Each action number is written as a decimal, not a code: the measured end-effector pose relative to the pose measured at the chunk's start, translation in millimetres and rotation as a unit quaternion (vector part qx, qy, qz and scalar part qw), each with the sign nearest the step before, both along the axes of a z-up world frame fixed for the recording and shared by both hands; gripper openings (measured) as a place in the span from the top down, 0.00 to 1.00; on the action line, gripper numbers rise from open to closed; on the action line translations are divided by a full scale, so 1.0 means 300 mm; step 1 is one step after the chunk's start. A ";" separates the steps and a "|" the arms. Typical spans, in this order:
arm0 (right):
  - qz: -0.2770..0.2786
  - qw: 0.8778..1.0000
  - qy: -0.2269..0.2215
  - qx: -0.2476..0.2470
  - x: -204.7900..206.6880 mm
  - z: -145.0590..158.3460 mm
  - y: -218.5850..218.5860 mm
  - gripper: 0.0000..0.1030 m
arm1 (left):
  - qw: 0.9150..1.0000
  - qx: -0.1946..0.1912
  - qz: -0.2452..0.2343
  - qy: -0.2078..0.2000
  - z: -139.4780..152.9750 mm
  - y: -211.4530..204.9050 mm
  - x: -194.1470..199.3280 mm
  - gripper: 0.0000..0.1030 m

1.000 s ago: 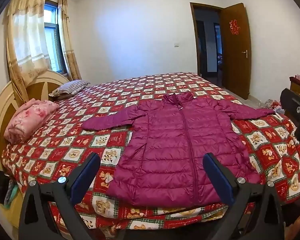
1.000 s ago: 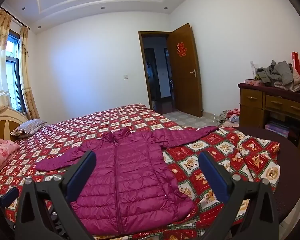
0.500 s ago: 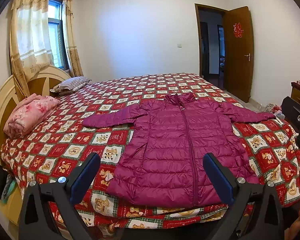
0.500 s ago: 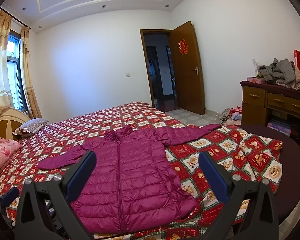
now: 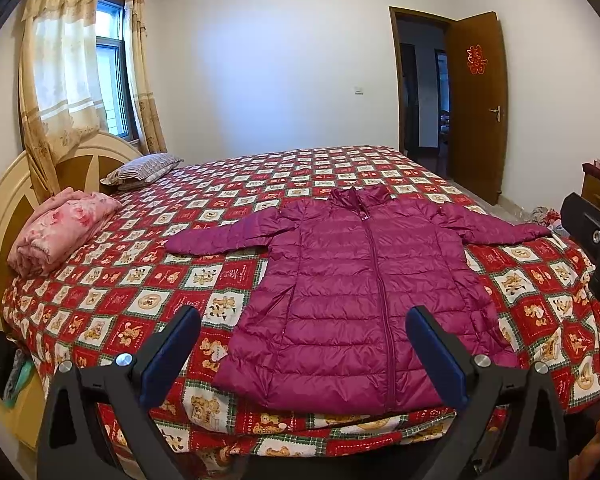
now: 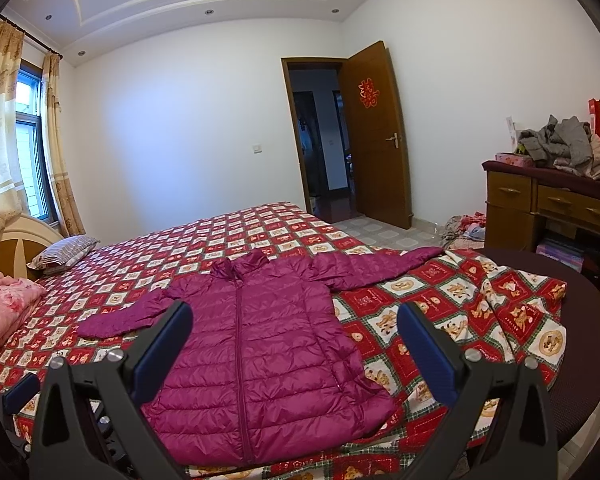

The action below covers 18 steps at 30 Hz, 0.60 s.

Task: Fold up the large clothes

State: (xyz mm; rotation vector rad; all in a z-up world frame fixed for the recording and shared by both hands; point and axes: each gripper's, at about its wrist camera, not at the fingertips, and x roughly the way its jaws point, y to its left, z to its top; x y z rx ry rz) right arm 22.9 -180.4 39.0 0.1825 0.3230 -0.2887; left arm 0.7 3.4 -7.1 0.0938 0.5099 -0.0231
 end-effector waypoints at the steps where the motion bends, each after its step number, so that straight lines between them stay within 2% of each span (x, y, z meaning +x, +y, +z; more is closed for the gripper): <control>1: 0.000 1.000 0.000 0.000 0.000 0.000 0.001 0.00 | 1.000 0.000 0.000 0.000 0.000 0.001 0.000 0.01; 18: 0.000 1.000 0.000 0.000 0.001 -0.001 0.007 0.00 | 1.000 0.001 0.001 -0.001 0.000 -0.001 -0.001 0.01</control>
